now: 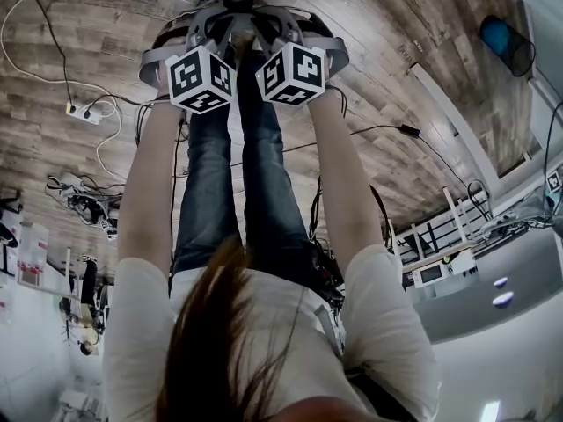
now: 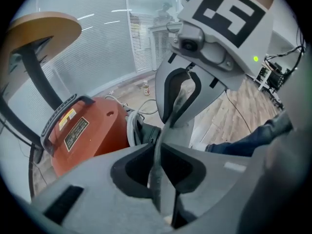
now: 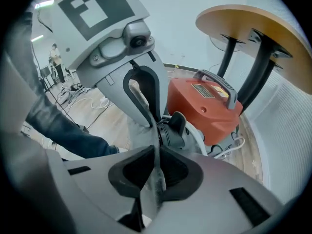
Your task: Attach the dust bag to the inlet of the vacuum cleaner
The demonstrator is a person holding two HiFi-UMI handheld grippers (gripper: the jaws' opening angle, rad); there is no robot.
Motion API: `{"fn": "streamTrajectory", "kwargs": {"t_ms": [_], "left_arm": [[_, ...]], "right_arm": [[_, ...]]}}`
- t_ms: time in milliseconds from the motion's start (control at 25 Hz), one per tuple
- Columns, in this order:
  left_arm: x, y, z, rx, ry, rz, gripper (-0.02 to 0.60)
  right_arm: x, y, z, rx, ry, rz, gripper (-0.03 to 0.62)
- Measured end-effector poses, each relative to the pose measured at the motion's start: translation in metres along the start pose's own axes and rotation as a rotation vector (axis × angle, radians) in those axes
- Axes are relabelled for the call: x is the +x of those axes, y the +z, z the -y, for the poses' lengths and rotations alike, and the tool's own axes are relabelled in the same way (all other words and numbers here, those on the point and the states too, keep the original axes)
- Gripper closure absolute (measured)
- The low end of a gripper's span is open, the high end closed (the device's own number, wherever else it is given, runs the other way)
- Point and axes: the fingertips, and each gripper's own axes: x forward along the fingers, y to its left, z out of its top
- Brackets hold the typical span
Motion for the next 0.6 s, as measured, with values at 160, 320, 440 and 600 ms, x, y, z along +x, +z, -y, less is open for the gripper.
{"fn": "streamTrajectory", "kwargs": {"t_ms": [160,320,440,600], "left_arm": [[-0.0007,0.0051,0.0002,0.063,0.002,0.000,0.522],[-0.0033,0.0021,-0.0007,-0.052,0.050,0.036,0.522],[-0.0055,-0.0004,-0.0010,-0.132,0.077,0.058,0.522],[-0.0066,-0.0005,0.0005,-0.159,0.084,0.070,0.522]], "right_arm": [[-0.0007,-0.0035,-0.0017,0.036,-0.010,0.000,0.553],[0.0030,-0.0023,-0.0012,-0.083,0.049,-0.033,0.553],[0.0051,-0.0001,-0.0006,-0.186,0.103,-0.060,0.554],[0.0046,0.0003,-0.0014,-0.315,0.126,-0.096,0.554]]}}
